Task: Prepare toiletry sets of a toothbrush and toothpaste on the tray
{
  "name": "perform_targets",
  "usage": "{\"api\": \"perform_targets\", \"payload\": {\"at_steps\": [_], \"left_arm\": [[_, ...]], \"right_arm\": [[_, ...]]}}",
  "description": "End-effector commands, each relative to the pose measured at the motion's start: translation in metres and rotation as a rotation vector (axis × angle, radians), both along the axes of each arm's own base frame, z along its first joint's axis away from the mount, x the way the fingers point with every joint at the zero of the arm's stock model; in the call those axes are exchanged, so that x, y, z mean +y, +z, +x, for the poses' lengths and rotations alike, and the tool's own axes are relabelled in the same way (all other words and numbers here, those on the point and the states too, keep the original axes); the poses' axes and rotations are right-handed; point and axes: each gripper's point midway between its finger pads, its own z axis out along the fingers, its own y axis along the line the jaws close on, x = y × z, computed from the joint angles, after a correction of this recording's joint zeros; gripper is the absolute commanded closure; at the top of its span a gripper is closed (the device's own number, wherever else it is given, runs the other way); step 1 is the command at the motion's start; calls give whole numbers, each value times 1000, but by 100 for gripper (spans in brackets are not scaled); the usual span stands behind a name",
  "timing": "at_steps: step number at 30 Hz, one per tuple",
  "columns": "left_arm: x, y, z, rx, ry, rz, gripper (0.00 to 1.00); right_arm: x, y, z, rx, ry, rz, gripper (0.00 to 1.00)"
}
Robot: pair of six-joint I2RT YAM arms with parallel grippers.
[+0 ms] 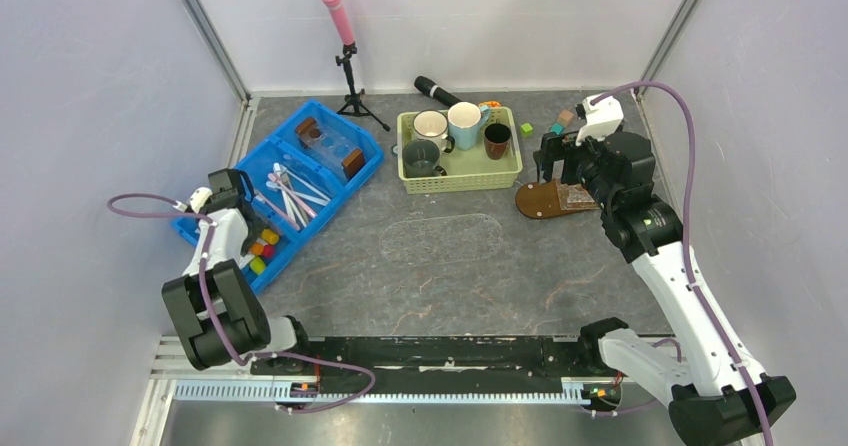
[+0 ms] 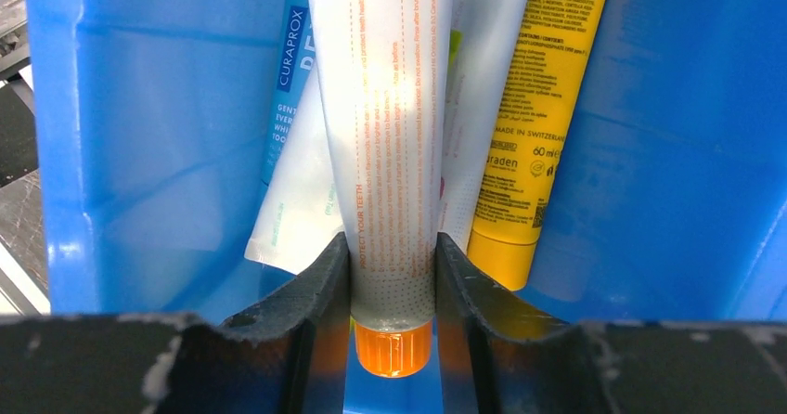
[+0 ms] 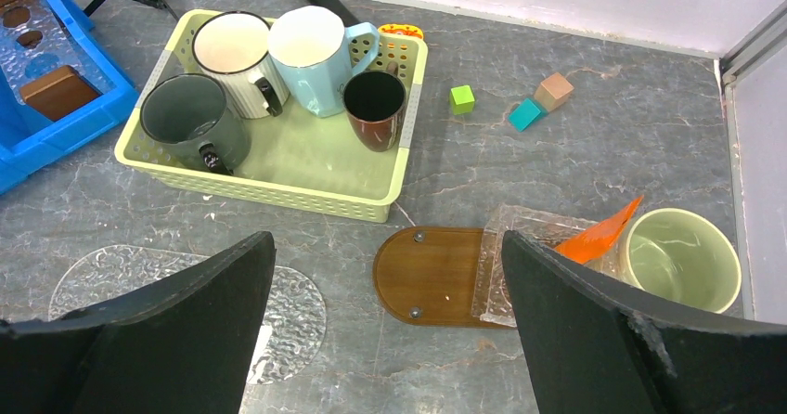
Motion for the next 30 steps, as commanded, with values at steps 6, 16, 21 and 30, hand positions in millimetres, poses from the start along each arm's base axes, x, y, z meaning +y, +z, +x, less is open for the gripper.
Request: {"api": "perform_targets", "payload": {"at_steps": [6, 16, 21, 30], "left_arm": [[1, 46, 9, -139, -46, 80, 72], [-27, 121, 24, -291, -252, 259, 78], [-54, 159, 37, -418, -420, 335, 79], [-161, 202, 58, -706, -964, 335, 78]], "right_arm": [[1, 13, 0, -40, 5, 5, 2], [8, 20, -4, -73, 61, 10, 2], [27, 25, -7, -80, 167, 34, 2], [56, 34, -6, -124, 306, 110, 2]]}}
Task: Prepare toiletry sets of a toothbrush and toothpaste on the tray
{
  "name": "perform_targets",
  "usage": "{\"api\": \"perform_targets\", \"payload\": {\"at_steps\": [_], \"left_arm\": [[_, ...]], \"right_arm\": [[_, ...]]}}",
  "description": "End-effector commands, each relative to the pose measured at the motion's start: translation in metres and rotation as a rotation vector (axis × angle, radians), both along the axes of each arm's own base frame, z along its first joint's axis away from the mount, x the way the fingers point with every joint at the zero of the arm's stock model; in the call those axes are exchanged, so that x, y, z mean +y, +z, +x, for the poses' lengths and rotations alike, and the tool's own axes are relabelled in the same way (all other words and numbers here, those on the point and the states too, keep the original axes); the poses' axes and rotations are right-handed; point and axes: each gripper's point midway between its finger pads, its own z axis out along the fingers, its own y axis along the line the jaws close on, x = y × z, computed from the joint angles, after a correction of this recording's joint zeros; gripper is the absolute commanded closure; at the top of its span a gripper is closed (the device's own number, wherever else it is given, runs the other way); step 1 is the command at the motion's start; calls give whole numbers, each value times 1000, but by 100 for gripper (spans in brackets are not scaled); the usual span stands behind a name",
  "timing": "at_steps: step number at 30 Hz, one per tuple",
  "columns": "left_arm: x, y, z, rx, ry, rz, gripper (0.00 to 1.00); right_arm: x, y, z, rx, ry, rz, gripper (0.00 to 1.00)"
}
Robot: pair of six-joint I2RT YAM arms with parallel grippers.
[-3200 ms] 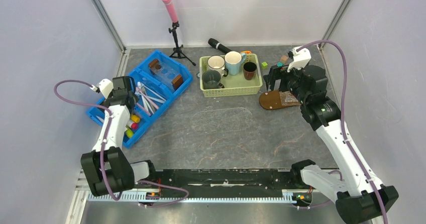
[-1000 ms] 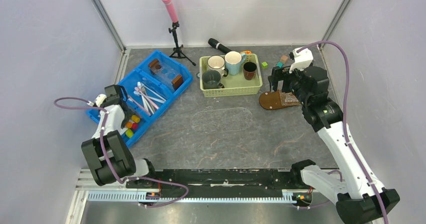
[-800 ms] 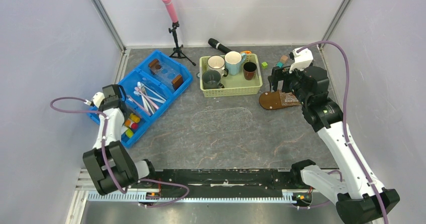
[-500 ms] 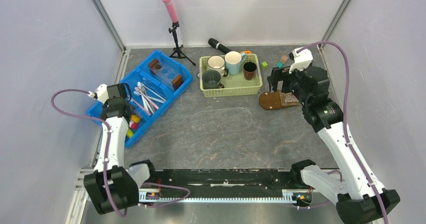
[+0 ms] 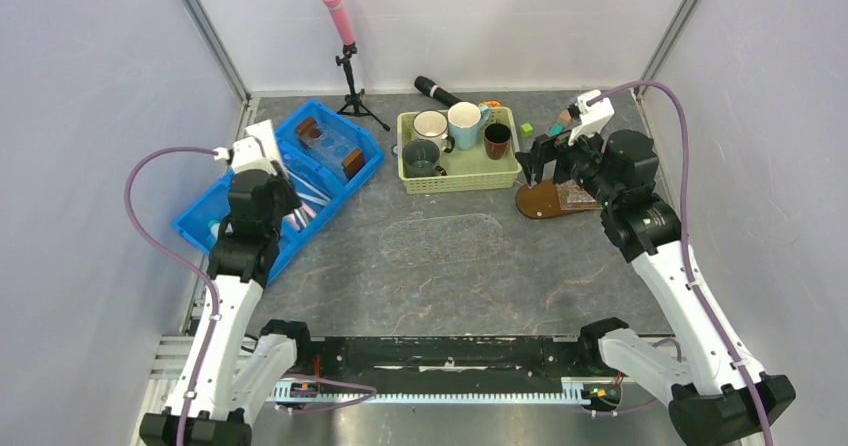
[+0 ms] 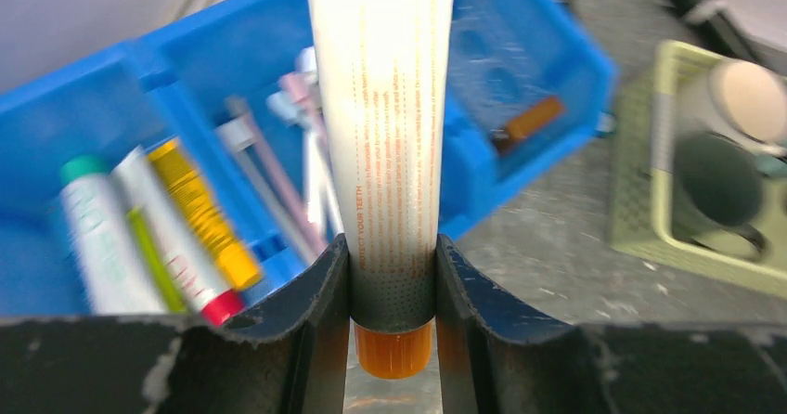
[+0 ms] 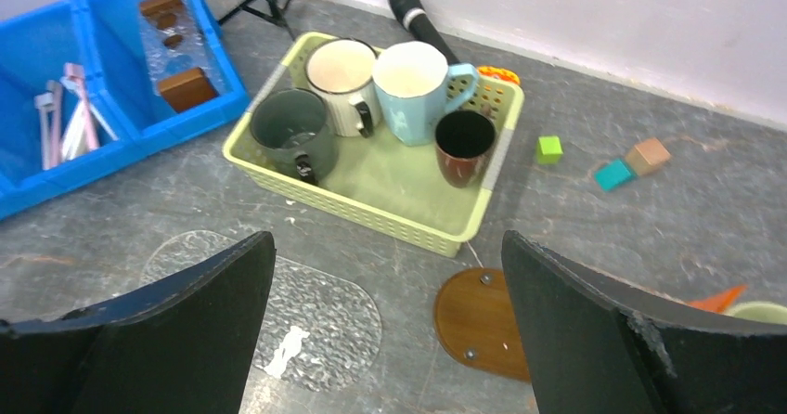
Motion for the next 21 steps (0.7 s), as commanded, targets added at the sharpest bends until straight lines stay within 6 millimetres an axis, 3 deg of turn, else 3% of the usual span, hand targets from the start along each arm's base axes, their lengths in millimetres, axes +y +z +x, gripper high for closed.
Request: {"api": "perform_targets", "payload": {"at_steps": [1, 5, 8, 13, 21], "left_arm": [[-58, 38, 16, -181, -339, 65, 78], [-116, 45, 9, -246, -625, 12, 78], [-147, 49, 3, -265, -768, -21, 78], [-188, 54, -8, -281, -920, -36, 78], [-230, 55, -13, -297, -1014, 116, 78]], "right_arm": [[25, 22, -2, -90, 137, 55, 2], [45, 27, -8, -109, 268, 67, 2], [55, 30, -9, -104, 324, 94, 2], [68, 40, -7, -84, 369, 152, 2], [81, 41, 4, 38, 341, 225, 2]]}}
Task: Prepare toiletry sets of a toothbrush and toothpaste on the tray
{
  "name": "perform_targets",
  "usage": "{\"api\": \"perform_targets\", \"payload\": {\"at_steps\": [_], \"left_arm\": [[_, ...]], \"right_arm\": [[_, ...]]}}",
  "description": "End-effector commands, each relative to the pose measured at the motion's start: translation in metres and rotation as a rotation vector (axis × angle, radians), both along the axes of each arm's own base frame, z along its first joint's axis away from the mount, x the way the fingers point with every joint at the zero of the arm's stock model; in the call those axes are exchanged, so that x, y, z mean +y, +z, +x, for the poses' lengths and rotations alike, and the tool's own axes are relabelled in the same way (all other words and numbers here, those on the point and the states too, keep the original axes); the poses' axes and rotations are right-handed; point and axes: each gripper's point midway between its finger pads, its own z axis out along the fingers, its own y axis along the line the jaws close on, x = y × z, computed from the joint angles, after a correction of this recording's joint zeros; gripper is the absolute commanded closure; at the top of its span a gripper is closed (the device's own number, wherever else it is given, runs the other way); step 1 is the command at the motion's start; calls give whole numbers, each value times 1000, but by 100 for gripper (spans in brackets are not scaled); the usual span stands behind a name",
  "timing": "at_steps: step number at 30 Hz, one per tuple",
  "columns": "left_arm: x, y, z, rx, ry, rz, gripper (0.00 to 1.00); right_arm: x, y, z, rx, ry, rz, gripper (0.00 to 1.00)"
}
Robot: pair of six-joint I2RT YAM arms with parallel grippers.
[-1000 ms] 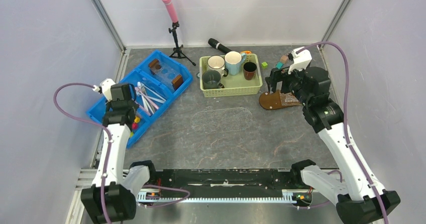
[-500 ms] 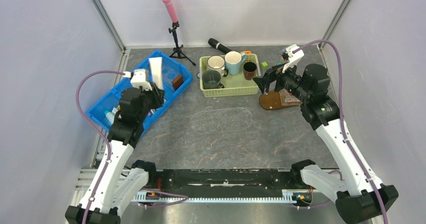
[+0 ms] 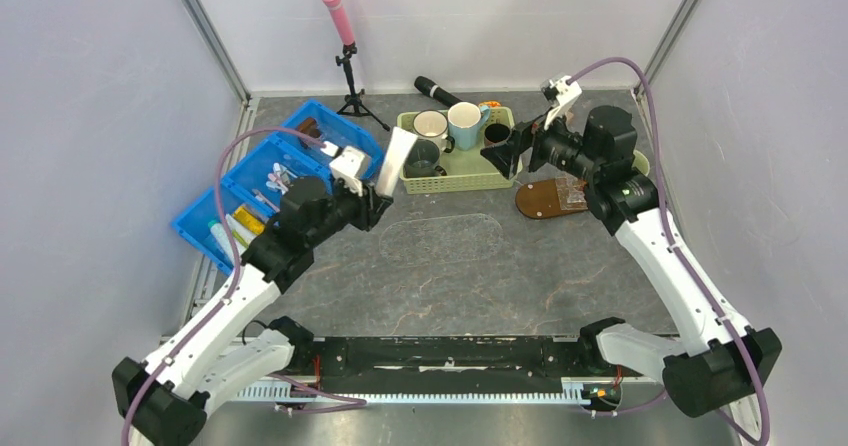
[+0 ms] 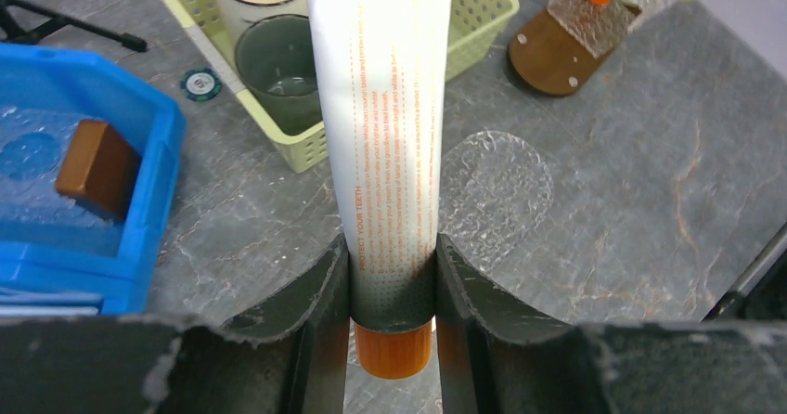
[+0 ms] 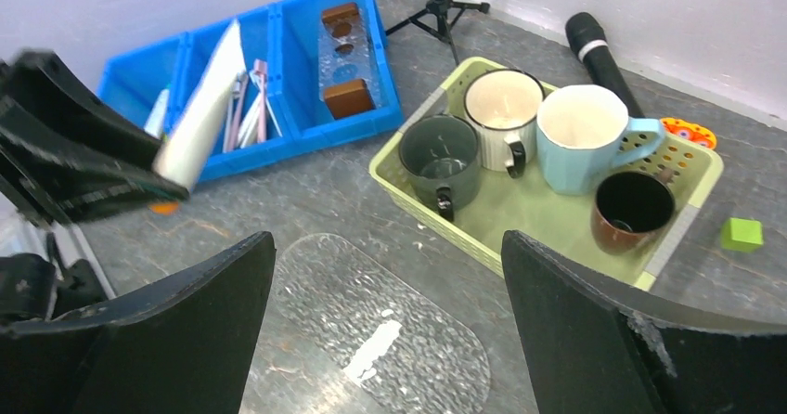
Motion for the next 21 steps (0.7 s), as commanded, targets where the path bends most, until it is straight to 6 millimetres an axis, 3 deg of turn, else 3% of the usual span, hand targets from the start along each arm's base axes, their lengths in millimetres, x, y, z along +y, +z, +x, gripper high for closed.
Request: {"api": "perform_targets", "payload": {"at_steps": [1, 9, 21], "left_arm": [[-20, 39, 8, -209, -42, 85, 78], [-49, 32, -1, -306, -112, 275, 78], [-85, 34, -11, -351, -211, 305, 78]], "right_arm": [[9, 28, 3, 26, 4, 75, 2], [23, 23, 5, 155, 59, 86, 2], [56, 6, -11, 231, 234, 81, 19]]}}
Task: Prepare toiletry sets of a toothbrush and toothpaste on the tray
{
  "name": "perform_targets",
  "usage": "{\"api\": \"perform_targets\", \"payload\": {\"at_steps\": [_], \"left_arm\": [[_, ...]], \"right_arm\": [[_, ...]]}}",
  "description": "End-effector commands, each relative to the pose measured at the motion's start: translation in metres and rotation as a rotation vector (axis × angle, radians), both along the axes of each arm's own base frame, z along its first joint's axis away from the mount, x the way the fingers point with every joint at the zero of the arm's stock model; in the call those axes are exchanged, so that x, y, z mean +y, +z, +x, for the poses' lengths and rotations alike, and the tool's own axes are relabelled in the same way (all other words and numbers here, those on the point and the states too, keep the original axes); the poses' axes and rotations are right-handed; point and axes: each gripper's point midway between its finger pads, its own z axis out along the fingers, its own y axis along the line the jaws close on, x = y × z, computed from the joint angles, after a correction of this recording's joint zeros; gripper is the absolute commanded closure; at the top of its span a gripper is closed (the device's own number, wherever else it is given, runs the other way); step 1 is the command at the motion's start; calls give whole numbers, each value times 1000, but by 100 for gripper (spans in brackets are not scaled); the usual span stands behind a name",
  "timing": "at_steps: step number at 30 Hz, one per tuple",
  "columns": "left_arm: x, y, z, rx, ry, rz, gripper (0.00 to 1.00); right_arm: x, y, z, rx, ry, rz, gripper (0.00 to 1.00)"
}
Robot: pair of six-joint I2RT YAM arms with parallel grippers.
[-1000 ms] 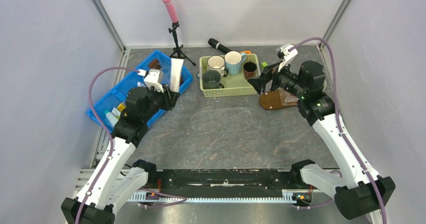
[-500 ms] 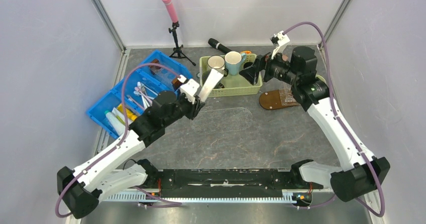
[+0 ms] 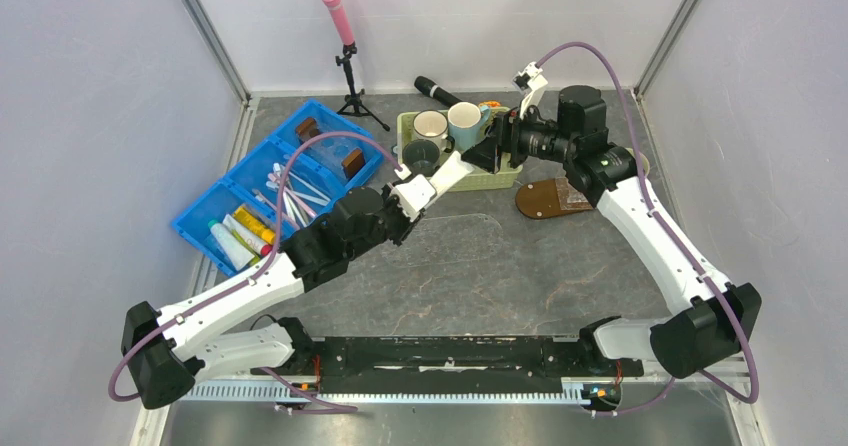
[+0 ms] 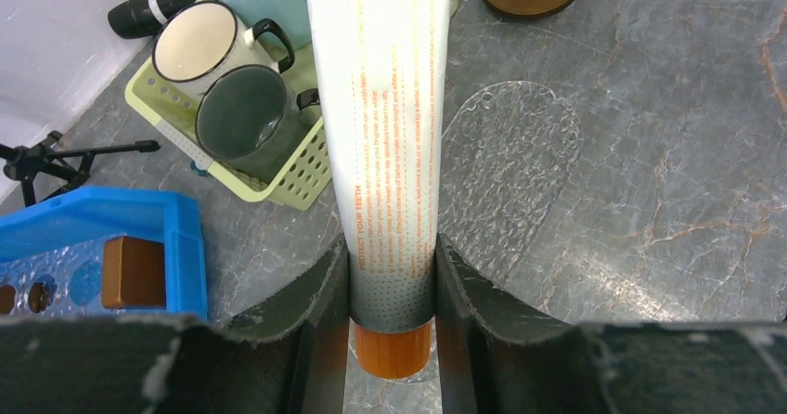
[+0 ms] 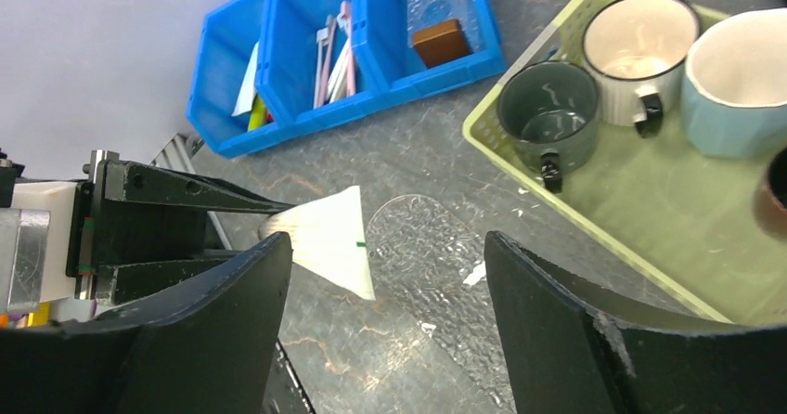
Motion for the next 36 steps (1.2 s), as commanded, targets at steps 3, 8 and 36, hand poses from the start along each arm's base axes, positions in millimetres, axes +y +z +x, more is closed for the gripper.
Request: {"api": "perform_targets", "payload": {"at_steps": [3, 8, 36], "left_arm": [[-20, 54, 7, -138, -30, -99, 78], [-27, 59, 2, -128, -51, -148, 78], [27, 59, 30, -168, 287, -85, 0]], "right_arm": [[17, 12, -12, -28, 104, 16, 25], [22, 2, -14, -6, 142, 7, 38], [-66, 37, 22, -169, -288, -357, 100]]}}
